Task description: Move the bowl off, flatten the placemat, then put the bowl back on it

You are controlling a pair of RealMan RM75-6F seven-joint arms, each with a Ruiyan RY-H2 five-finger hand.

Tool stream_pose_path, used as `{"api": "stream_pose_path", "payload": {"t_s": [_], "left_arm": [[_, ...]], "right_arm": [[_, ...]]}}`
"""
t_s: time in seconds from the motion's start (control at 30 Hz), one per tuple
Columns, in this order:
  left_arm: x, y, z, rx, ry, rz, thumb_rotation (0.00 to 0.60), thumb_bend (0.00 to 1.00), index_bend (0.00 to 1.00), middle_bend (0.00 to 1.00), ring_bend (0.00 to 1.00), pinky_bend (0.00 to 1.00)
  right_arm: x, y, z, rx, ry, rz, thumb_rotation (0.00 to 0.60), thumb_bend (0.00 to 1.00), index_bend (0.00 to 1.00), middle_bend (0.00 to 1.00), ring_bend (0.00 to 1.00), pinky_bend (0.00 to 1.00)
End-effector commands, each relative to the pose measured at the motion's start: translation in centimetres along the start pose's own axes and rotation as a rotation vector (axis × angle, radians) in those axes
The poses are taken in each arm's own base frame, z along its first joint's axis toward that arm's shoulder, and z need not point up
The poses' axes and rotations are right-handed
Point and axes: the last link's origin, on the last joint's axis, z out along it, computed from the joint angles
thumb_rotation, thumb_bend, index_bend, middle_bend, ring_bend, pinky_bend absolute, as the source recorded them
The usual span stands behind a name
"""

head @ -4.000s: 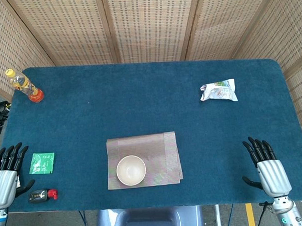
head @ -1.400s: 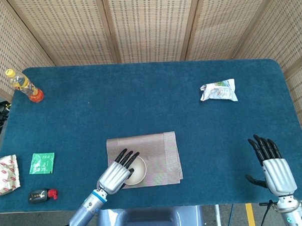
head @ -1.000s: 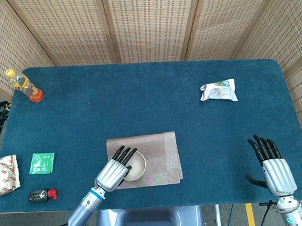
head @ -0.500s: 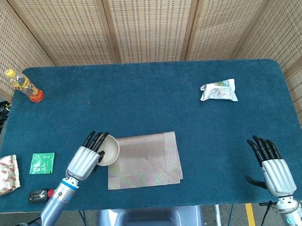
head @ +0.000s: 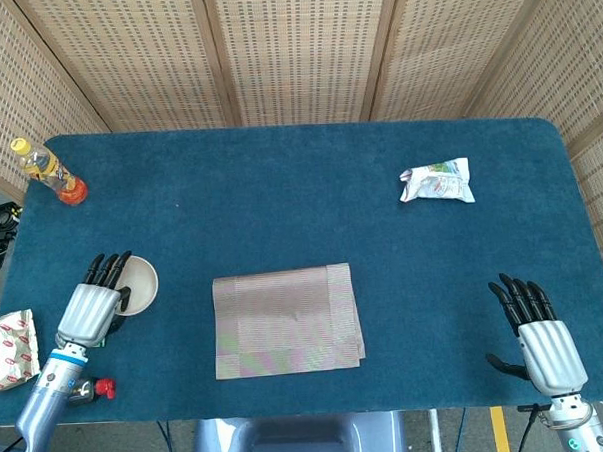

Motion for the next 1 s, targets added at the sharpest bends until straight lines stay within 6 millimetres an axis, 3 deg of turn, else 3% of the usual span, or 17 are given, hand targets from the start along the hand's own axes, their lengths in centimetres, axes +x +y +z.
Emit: {"api": "stream_pose_path", "payload": {"t_s": [0.03,0.33,0.43,0.57,0.73,1.0], "left_arm": [[-1.7,-1.5,-0.6,0.041,-0.044,-0.014,0.600,0.42,0.62,0.00,0.00,0.00],[-2.9,-2.1,-0.6,0.054,-0.073,-0.008,0.600,0.40,0.48,0.00,0.00,0.00],[-3.2,-2.1,-0.7,0.051,-0.082,-0.005,0.600,0.35,0.45,0.00,0.00,0.00],[-3.0,-2.1,-0.9,0.052,-0.082,-0.013,0.600,0.23,0.28,0.00,0.00,0.00],[-1.6,-2.5,-1.4,0.050,-0.040,-0.046,0.600,0.19,0.12,0.00,0.00,0.00],[1.6,-2.9,-2.5,0.039,0.070,-0.111,0.600,0.19,0.05,0.00,0.00,0.00]], "right_arm": [[-0.1,0.0,0.0,0.000,-0.001,-0.001,0.600,0.20,0.00,0.00,0.00,0.00],[0.0,0.0,0.0,-0.005,0.002,0.003,0.600,0.20,0.00,0.00,0.00,0.00],[0.1,0.0,0.0,-0.004,0.003,0.004,0.600,0.20,0.00,0.00,0.00,0.00],[0.2,0.1,0.0,-0.004,0.006,0.007,0.600,0.20,0.00,0.00,0.00,0.00],[0.2,0.1,0.0,-0.004,0.006,0.008,0.600,0.20,0.00,0.00,0.00,0.00],[0.1,0.0,-0.1,-0.002,0.006,0.007,0.600,0.20,0.00,0.00,0.00,0.00]]}}
